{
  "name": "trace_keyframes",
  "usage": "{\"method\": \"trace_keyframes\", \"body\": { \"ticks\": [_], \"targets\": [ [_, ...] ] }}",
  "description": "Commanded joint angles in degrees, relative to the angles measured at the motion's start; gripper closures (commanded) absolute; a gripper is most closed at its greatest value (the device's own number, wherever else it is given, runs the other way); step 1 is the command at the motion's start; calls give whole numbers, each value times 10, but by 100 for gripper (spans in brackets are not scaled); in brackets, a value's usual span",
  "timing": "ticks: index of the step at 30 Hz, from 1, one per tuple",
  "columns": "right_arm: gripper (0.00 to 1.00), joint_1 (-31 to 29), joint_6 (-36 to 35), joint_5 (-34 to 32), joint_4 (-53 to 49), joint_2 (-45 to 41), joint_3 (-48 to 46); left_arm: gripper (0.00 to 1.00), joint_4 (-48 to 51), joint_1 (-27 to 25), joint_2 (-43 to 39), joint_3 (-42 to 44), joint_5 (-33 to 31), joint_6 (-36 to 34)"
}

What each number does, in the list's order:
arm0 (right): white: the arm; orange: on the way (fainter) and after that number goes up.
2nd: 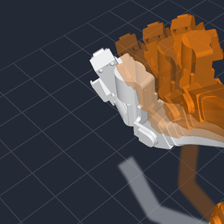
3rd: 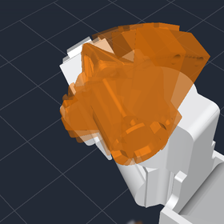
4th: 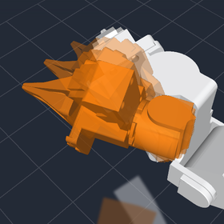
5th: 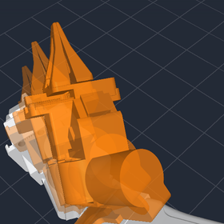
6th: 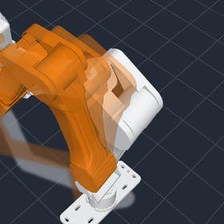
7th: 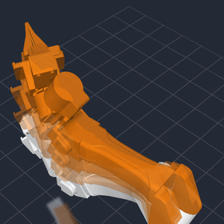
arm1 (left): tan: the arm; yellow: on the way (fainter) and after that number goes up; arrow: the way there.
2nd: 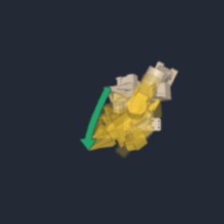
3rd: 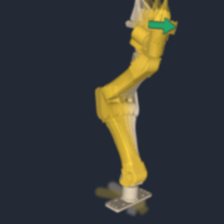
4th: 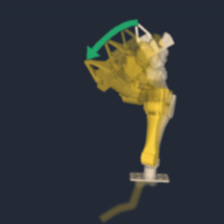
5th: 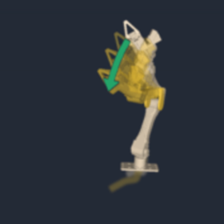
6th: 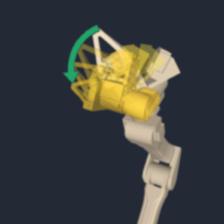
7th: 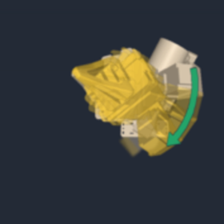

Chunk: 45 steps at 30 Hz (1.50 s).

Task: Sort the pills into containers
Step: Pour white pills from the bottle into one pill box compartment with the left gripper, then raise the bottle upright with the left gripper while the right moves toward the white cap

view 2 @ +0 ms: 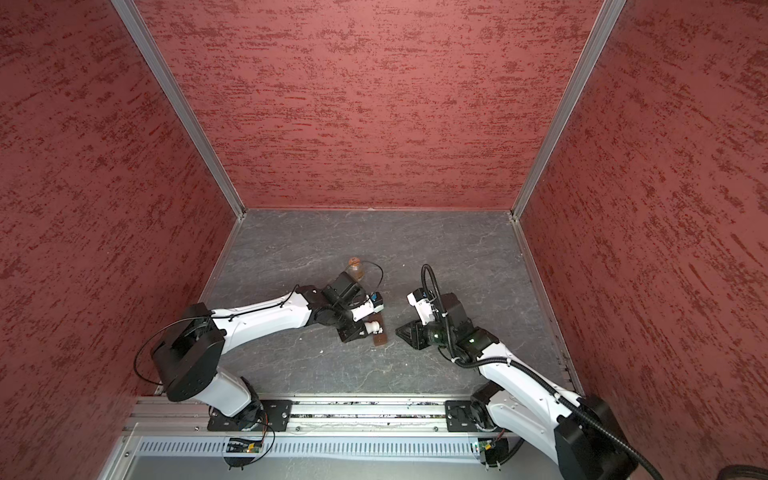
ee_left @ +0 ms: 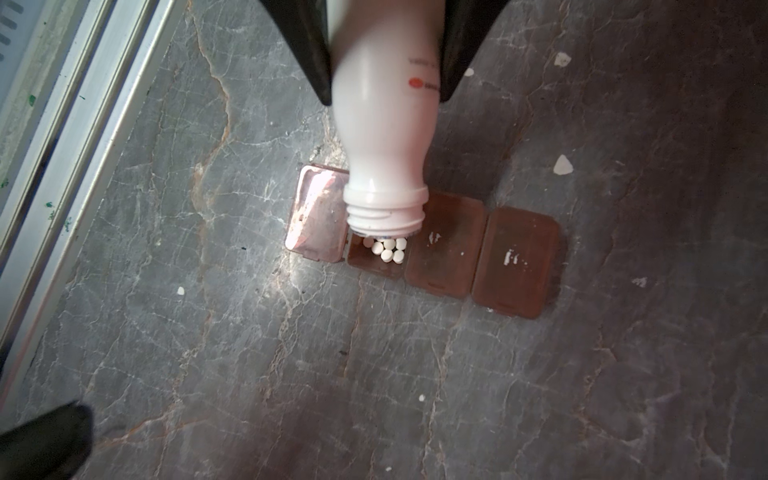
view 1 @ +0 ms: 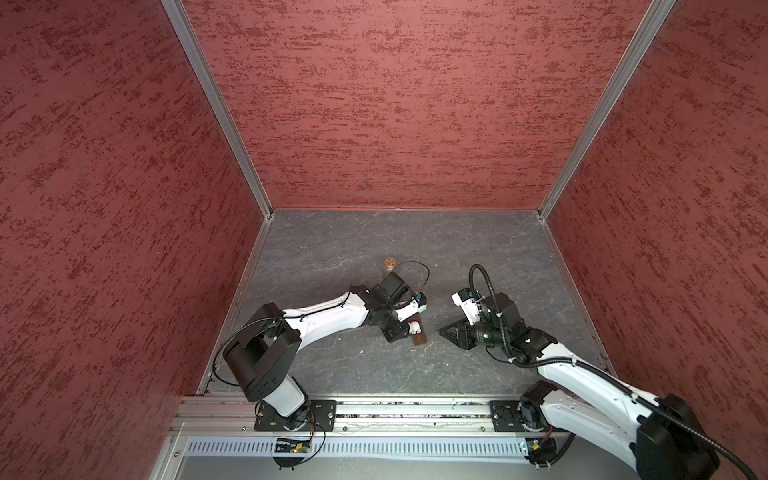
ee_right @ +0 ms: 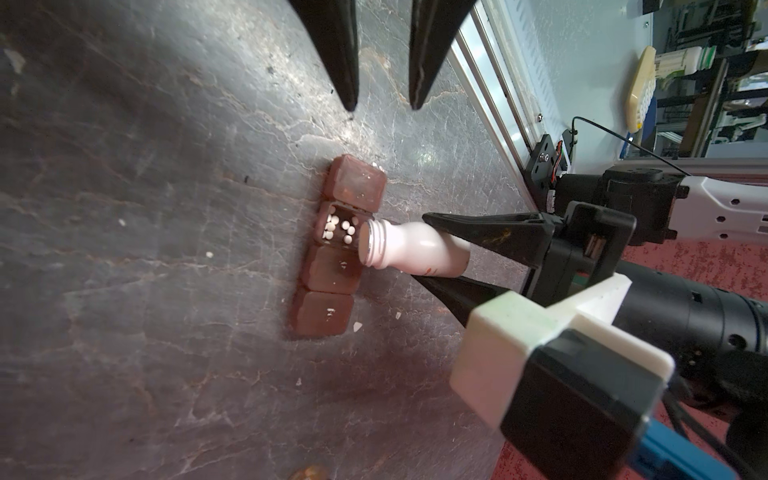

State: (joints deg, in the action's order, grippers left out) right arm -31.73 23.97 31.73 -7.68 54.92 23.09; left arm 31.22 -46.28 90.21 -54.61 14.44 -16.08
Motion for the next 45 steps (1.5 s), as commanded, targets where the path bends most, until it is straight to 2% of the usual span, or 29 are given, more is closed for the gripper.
{"method": "trace_keyframes", "body": {
  "ticks": [1, 8, 20, 24, 29, 34, 36, 41, 45],
  "targets": [
    [77, -3, -5, -13, -10, -3, 21, 100, -46, 2, -27, 21, 1, 5],
    [77, -3, 2, -28, -35, -7, 42, 100, -154, 8, -73, 91, 8, 1],
    [76, -3, 13, -60, -80, -18, 93, 100, -260, 12, -126, 163, 32, -4],
    [74, -3, 31, -92, -112, -12, 123, 100, -319, 12, -166, 196, 27, -1],
    [67, 2, 63, -156, -203, 23, 191, 100, -481, 15, -235, 270, 15, 6],
    [66, 10, 98, -247, -263, 24, 235, 100, -719, -1, -268, 335, -1, -4],
    [65, 15, 109, -282, -272, 18, 242, 100, -825, -5, -257, 346, 2, -3],
    [63, 37, 162, -366, -301, 16, 253, 100, -995, -7, -188, 329, 3, 11],
    [60, 51, 183, -382, -342, 61, 283, 100, -1119, -10, -114, 314, 5, 34]
  ]
}}
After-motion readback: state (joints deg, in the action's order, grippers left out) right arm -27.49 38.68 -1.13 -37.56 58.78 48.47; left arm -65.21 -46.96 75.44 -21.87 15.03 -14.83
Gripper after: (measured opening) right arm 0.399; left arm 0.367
